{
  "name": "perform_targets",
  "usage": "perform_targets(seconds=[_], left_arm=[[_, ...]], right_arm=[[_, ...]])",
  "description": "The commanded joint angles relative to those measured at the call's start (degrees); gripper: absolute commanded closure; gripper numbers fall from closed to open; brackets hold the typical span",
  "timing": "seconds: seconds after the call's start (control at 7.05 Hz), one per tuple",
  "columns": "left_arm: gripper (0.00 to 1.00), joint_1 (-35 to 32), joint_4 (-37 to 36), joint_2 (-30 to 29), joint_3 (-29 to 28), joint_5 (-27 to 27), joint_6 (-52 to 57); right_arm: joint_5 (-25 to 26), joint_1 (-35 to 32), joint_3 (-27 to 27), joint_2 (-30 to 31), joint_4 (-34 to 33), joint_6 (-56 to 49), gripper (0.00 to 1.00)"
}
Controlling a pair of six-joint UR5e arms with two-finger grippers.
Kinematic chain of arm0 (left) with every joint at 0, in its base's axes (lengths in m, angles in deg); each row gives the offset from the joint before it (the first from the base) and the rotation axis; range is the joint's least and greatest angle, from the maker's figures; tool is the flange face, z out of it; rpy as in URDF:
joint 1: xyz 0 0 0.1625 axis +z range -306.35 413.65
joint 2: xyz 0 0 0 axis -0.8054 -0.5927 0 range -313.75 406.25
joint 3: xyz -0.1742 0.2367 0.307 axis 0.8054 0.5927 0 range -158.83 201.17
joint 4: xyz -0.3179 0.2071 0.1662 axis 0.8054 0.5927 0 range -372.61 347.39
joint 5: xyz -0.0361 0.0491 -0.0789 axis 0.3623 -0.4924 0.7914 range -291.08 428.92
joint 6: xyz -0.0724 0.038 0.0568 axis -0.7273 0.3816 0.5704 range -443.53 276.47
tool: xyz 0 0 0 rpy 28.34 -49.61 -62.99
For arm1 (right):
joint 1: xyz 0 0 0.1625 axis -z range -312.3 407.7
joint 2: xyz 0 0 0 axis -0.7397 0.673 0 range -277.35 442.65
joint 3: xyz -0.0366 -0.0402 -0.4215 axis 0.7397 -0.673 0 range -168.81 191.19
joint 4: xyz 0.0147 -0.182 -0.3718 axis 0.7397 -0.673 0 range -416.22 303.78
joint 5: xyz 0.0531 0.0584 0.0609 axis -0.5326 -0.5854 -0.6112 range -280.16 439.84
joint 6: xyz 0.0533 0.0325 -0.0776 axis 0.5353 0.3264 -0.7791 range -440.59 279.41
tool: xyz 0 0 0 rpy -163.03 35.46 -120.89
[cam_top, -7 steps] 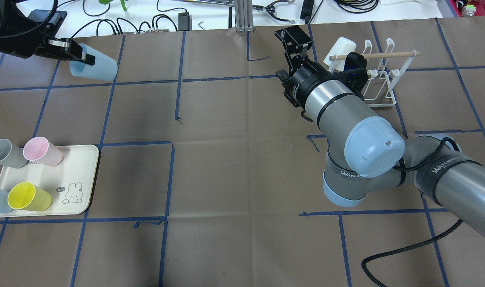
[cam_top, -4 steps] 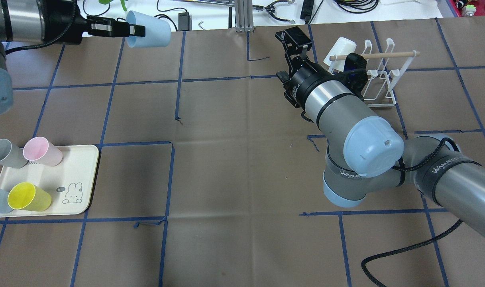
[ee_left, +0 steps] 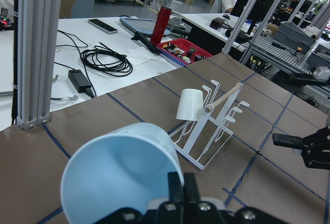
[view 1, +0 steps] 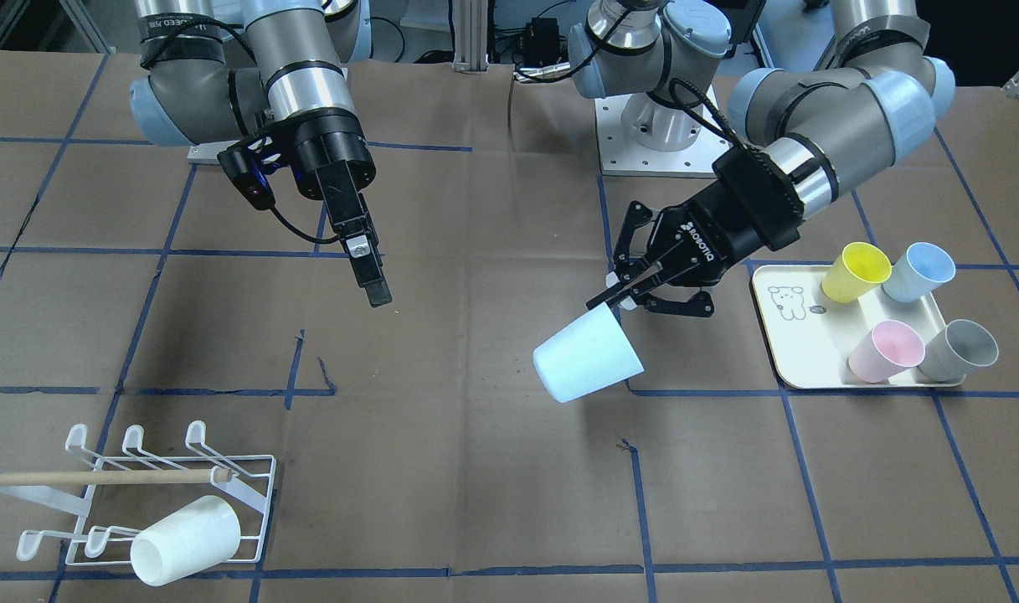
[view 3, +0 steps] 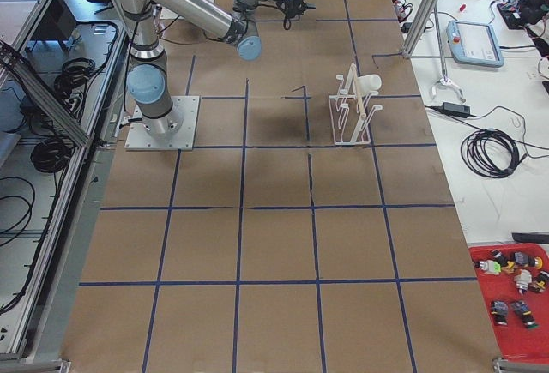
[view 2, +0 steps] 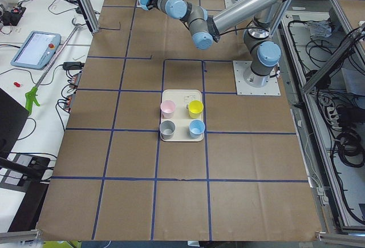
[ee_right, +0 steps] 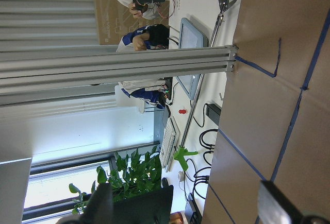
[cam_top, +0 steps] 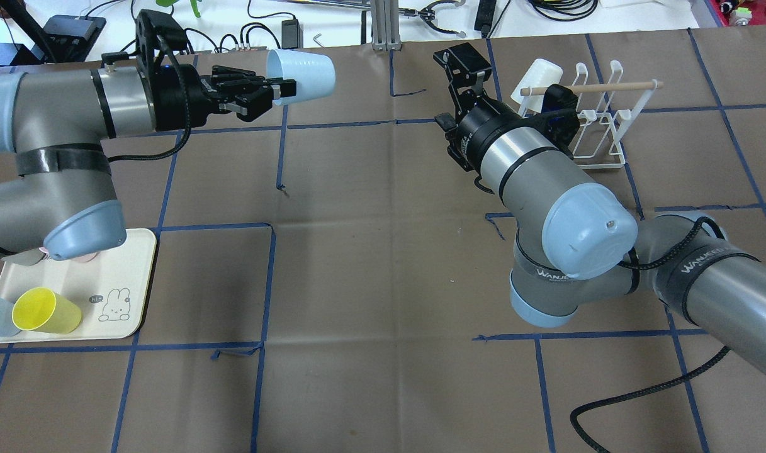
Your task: Transfer IKEA cup to right arm and place on rack
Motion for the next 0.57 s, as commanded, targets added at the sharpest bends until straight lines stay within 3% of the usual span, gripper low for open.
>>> perform_targets(seconds=[0.0, 0.14, 0.43], left_arm=[[1.00, -0.8, -16.0, -3.0, 6.3, 5.3, -0.2], [0.99, -1.2, -21.5, -4.9, 6.7, 6.1, -0.6], [0.99, -2.6, -23.9, -4.6, 7.5, 6.1, -1.9]], right_arm=[[0.0, -1.6, 0.0, 0.0, 0.7, 4.5, 0.00], [0.1, -2.5, -0.1, 0.0, 2.0, 8.0, 0.00], [0.1, -3.7, 0.0, 0.0, 3.1, 8.2, 0.05]])
